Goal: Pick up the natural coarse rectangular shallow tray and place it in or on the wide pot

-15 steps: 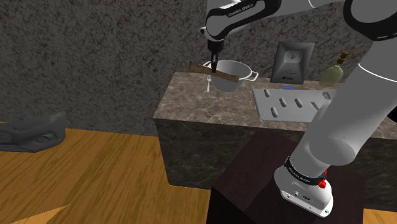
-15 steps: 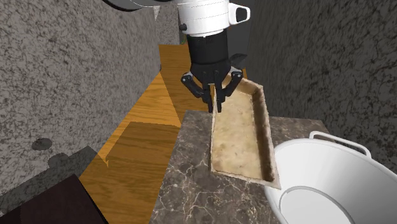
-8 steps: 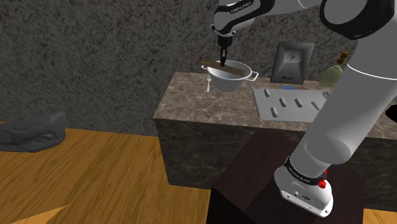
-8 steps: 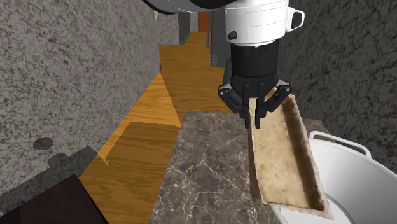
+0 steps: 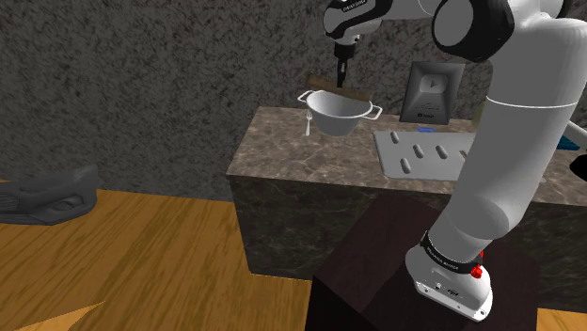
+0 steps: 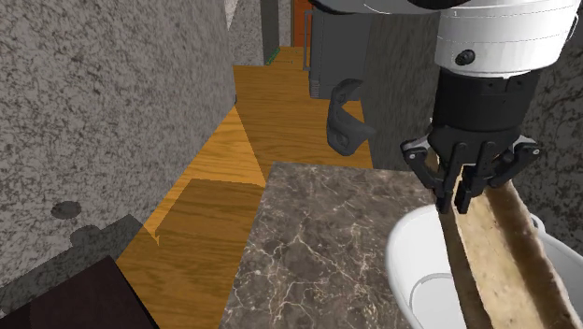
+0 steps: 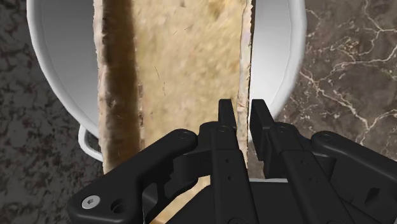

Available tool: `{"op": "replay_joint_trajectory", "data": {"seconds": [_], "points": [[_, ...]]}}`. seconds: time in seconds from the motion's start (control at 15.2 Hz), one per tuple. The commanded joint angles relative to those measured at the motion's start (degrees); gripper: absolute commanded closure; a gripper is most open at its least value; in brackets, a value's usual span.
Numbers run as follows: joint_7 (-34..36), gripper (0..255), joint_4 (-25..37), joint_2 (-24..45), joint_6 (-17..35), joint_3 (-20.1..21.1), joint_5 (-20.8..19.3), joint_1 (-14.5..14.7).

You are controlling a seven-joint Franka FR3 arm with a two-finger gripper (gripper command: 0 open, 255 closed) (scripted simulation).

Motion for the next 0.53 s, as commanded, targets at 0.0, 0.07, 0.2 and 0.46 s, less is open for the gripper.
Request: {"op": "replay_joint_trajectory", "data": {"seconds": [0.0, 0.07, 0.2, 0.46], "points": [[-3.3, 255, 4.9, 3.4, -1.5, -0.7, 1.9, -2.3], [-3.3, 255, 4.2, 3.5, -0.8, -0.6, 1.9, -2.3], [-3.3, 255, 3.0, 3.7, 0.7, -0.5, 2.0, -2.3], [-3.3, 255, 0.8, 4.4, 3.5, -0.4, 2.2, -2.3]]}}
